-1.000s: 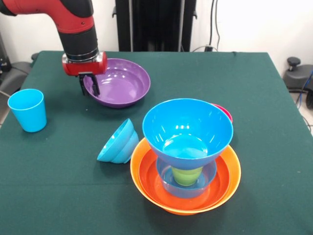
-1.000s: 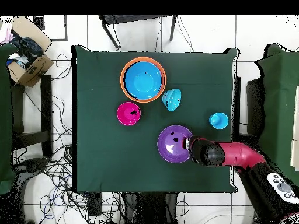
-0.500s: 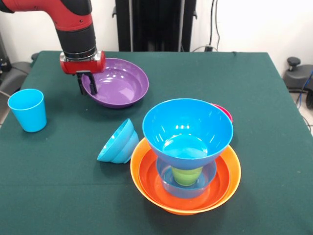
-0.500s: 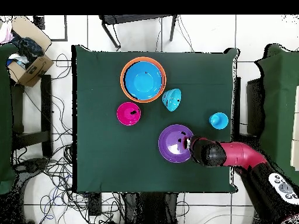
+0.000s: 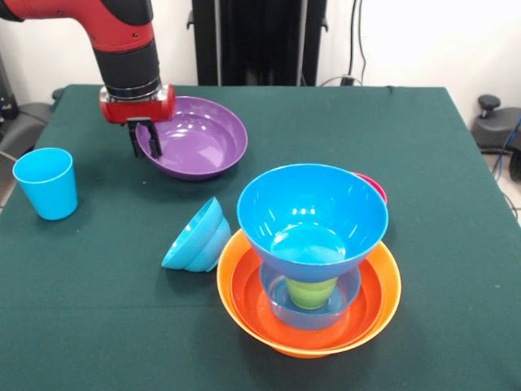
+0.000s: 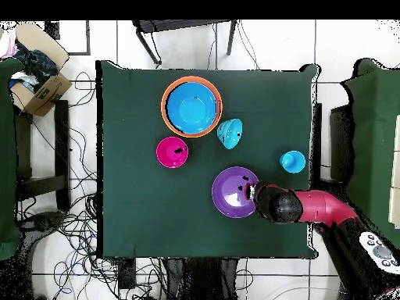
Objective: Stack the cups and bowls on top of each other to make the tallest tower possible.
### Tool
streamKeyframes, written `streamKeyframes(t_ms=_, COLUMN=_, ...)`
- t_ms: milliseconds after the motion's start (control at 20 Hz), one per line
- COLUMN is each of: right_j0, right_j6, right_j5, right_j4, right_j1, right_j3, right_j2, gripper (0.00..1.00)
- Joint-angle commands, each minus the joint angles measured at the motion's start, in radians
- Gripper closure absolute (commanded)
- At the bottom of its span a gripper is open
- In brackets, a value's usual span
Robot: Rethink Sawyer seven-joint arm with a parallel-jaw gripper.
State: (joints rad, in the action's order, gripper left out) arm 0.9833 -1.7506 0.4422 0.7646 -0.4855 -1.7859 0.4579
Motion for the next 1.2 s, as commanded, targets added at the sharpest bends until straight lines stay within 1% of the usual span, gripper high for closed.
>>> streamKeyframes(t_ms=50, right_j0=-0.037, right_j6=0.057, right_j5=0.026, right_j4=0.020, right_j1=0.003, right_j3=0.013, right_j2=0.021, gripper=1.00)
streamKeyframes(t_ms=450, right_j0=-0.017, right_j6=0.075, right_j5=0.047, right_j4=-0.002, right_j1=-0.034, right_j3=-0.016, right_j2=0.040, gripper=1.00)
streamKeyframes(t_ms=700, right_j0=-0.010, right_j6=0.077, right_j5=0.037, right_j4=-0.003, right_j1=-0.036, right_j3=-0.023, right_j2=0.044, gripper=1.00)
streamKeyframes(t_ms=950, right_j0=-0.012, right_j6=0.076, right_j5=0.050, right_j4=-0.014, right_j1=-0.044, right_j3=-0.027, right_j2=0.048, gripper=1.00)
streamKeyframes(t_ms=1200, right_j0=-0.009, right_j6=0.076, right_j5=0.075, right_j4=-0.045, right_j1=-0.096, right_j3=-0.061, right_j2=0.063, gripper=1.00)
